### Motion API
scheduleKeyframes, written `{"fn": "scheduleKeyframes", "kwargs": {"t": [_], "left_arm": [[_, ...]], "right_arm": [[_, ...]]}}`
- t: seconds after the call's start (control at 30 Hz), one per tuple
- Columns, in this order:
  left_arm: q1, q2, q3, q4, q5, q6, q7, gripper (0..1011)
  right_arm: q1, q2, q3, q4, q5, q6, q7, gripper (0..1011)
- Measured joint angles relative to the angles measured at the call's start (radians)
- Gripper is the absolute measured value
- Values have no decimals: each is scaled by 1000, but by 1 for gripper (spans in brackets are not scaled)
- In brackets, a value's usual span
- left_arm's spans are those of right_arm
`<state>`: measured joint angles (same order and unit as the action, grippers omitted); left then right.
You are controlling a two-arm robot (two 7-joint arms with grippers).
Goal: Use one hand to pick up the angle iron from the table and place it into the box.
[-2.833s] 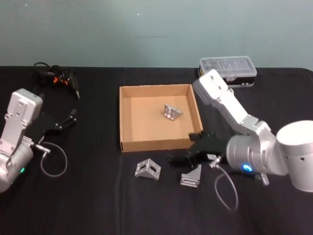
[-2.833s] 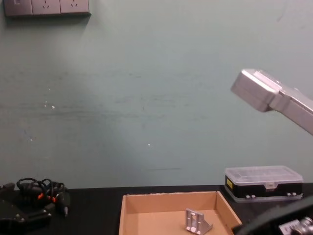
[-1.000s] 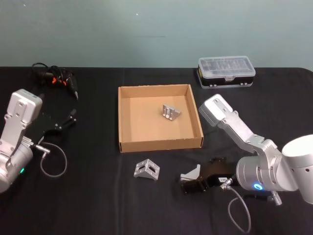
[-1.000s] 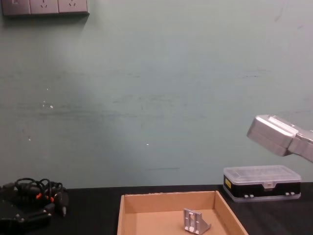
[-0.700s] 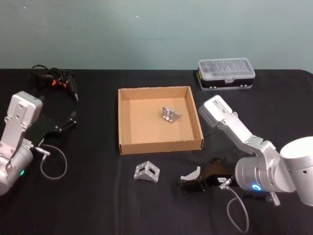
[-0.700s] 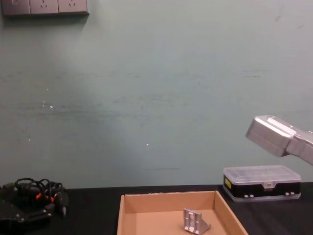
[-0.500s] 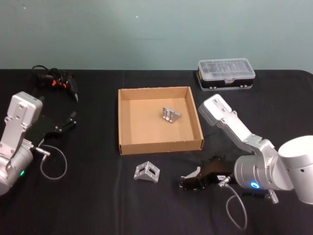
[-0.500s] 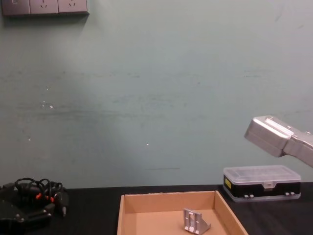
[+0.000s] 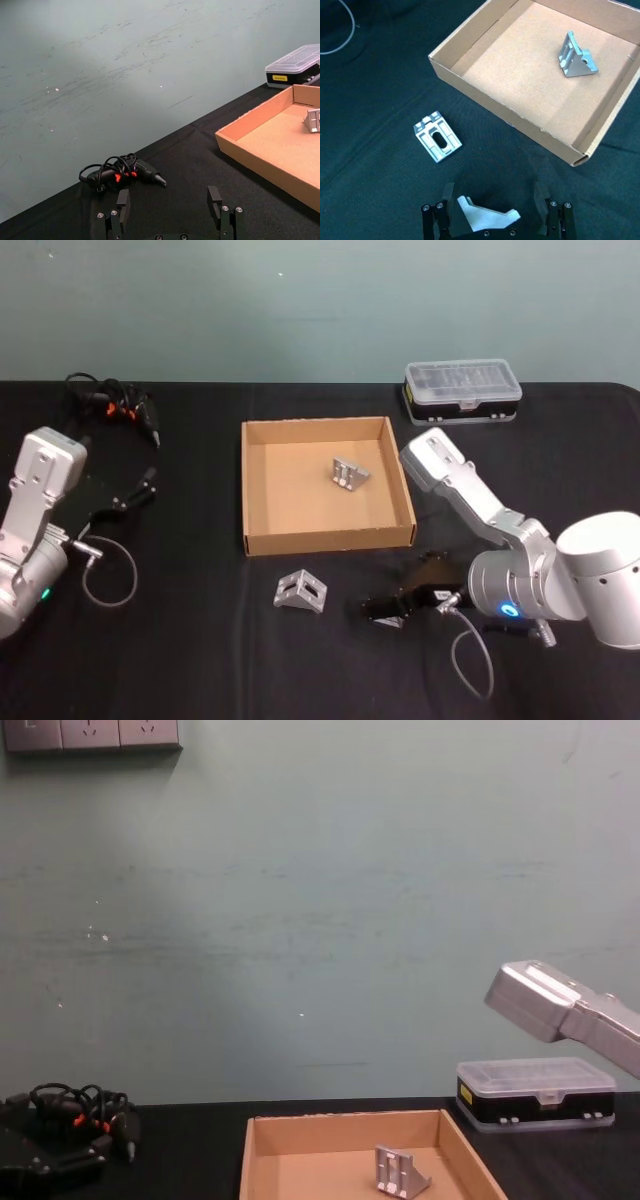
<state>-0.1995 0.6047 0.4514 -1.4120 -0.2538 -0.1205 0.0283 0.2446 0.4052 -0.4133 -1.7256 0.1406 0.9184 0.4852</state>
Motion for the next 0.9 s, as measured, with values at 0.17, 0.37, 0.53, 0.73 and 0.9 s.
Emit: {"fn": "scheduleKeyframes", "kwargs": {"t": [0.17, 0.37, 0.53, 0.73, 0.9], "left_arm": [[0, 0, 0, 0, 0, 0, 0, 1011], [0, 0, 0, 0, 0, 0, 0, 1011], [0, 0, 0, 0, 0, 0, 0, 1011], [0, 0, 0, 0, 0, 0, 0, 1011], [0, 0, 0, 0, 0, 0, 0, 1011]], "right_arm": [[6, -3, -6, 8, 0, -1, 3, 1003], [6, -7, -9, 12, -1, 6, 4, 1003], [6, -9, -8, 14, -1, 8, 5, 1003], [6, -9, -8, 14, 0, 9, 5, 1003], [5, -8, -8, 14, 0, 9, 5, 973]]}}
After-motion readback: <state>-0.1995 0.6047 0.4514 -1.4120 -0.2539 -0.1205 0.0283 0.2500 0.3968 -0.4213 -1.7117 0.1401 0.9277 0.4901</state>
